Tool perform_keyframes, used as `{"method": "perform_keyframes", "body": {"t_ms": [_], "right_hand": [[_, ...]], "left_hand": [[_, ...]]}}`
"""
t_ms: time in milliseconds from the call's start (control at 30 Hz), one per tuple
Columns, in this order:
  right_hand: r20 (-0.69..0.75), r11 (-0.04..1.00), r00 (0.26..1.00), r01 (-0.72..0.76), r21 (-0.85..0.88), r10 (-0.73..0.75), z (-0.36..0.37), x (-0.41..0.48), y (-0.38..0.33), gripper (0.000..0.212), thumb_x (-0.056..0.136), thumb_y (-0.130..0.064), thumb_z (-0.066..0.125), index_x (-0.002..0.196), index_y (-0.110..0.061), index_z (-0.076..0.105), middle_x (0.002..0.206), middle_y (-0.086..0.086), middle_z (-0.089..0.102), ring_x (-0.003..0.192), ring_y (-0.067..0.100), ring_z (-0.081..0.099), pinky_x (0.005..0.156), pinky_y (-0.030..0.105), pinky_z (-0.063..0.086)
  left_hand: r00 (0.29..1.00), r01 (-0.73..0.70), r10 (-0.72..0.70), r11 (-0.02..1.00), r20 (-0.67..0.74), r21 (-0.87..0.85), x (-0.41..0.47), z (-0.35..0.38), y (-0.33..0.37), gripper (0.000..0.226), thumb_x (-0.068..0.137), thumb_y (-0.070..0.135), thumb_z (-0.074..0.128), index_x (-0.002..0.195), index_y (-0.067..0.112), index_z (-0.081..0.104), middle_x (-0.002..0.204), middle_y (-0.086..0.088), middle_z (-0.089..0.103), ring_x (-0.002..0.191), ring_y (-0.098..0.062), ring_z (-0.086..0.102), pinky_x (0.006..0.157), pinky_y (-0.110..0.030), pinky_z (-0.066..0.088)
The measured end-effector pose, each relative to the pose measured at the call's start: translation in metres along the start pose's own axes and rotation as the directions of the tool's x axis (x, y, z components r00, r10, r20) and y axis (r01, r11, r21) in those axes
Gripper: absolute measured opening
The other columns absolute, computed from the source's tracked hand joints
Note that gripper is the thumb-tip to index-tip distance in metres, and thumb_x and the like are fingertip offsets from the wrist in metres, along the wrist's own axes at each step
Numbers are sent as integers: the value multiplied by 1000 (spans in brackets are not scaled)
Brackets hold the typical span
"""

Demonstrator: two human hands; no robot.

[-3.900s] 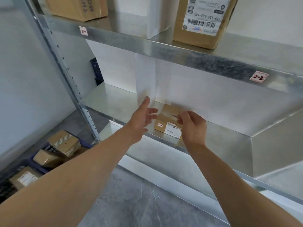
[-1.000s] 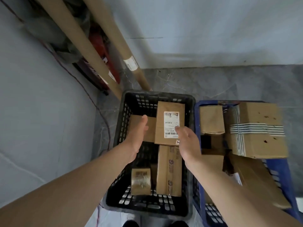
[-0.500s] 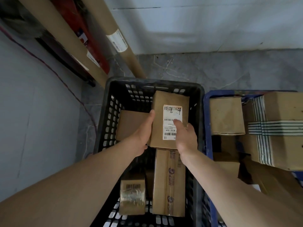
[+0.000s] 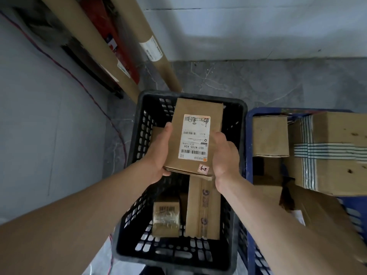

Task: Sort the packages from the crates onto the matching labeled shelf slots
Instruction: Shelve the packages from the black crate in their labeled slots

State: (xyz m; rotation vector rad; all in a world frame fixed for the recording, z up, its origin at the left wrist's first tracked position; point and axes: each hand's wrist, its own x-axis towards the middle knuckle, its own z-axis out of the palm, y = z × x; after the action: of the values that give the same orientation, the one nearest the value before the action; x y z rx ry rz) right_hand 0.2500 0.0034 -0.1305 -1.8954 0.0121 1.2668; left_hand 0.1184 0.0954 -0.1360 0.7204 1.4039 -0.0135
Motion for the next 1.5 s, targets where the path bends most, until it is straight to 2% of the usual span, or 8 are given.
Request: {"method": "perform_keyframes", "body": {"t_ms": [367,567,733,867,1000,1167,1367,1500], "right_hand": [[-118,947,942,-320,-42,313,-12,-71,80,60,104,-53,45,151,-19,34,95,-10,61,85,7,58,76,37,42],[-156,910,981,-170,-378,118,-14,-56,99,87,86,-68,48,155,-22,25,120,-1,68,106,25,68,94,46,53],[106,616,917,340,-710,-385,-14,-40,67,92,90,-42,71,163,-26,17,171,3,19,157,23,18,126,48,25],[288,281,915,367,-887,-284,-14,0,46,105,85,-37,80,164,-24,13,171,7,18,159,30,9,126,54,17],[315,172,934,343,-924,-171,-22,14,48,105,82,-36,81,164,-20,18,160,7,35,149,33,31,117,51,33],[250,175,954,277,-945,-163,-22,7,52,106,79,-46,81,162,-19,21,144,14,42,132,36,44,109,46,44],[132,379,987,158,-912,-93,-32,-31,58,84,99,-58,49,164,-19,12,91,-4,69,70,14,67,46,26,46],[68,516,996,28,-856,59,-42,-62,87,89,102,-61,41,165,-12,-1,78,2,72,57,17,68,43,24,50]], "left_hand": [[988,147,-145,988,-47,40,-42,-4,-67,54,97,71,32,120,31,62,104,-6,73,94,-27,70,78,-37,54],[978,160,-155,987,-137,29,-29,-3,-99,52,99,67,35,120,29,62,108,-5,67,97,-29,67,84,-41,56],[967,188,-195,980,-166,-59,-22,-6,-110,49,100,63,40,116,25,65,97,2,61,99,-30,65,99,-50,52],[956,201,-224,971,-191,-133,-17,-8,-114,43,101,57,44,113,22,67,92,5,60,94,-25,65,100,-50,52],[929,255,-310,932,-202,-257,-19,-12,-123,44,101,54,49,128,22,58,92,2,59,90,-23,62,88,-43,53],[896,340,-430,825,-111,-452,-27,-13,-127,54,97,61,51,120,12,56,105,-15,68,98,-36,66,97,-55,52],[891,188,-259,958,-372,-215,-1,-39,-121,114,45,99,47,136,30,49,127,-12,64,110,-39,64,97,-59,49],[907,152,-190,980,-375,-128,4,-48,-91,125,40,104,41,137,25,55,130,-9,63,118,-36,61,104,-56,45]]}}
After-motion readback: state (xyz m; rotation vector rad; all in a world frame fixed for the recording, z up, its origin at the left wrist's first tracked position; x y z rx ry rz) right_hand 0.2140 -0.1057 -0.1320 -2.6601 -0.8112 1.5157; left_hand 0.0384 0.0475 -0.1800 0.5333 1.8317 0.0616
